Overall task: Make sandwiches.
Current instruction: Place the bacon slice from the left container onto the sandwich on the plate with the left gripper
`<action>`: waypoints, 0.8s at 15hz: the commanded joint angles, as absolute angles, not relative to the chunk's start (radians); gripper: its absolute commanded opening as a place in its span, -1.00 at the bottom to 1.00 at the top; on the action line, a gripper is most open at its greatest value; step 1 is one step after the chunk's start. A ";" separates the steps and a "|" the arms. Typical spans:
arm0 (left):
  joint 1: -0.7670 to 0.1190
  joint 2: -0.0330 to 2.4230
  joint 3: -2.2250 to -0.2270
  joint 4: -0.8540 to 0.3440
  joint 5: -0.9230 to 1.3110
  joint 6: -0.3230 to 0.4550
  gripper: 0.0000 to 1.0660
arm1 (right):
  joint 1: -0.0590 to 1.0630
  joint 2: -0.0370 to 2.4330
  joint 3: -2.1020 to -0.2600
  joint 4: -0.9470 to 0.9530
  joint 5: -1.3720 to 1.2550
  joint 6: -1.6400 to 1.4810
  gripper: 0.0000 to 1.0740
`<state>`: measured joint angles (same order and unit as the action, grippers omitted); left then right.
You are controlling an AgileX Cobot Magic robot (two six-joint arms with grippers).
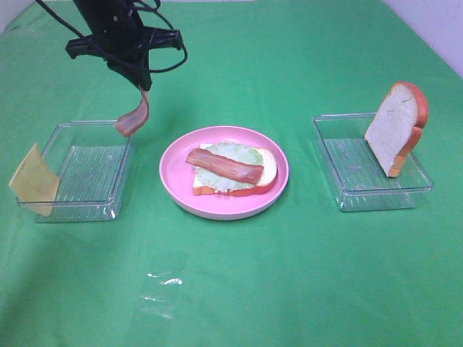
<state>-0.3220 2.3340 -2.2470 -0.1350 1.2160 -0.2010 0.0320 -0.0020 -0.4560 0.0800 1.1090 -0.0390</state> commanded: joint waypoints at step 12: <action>-0.548 2.336 -2.376 -0.354 1.245 -0.186 -1.00 | 0.033 -0.031 -0.454 0.084 1.108 -0.047 0.74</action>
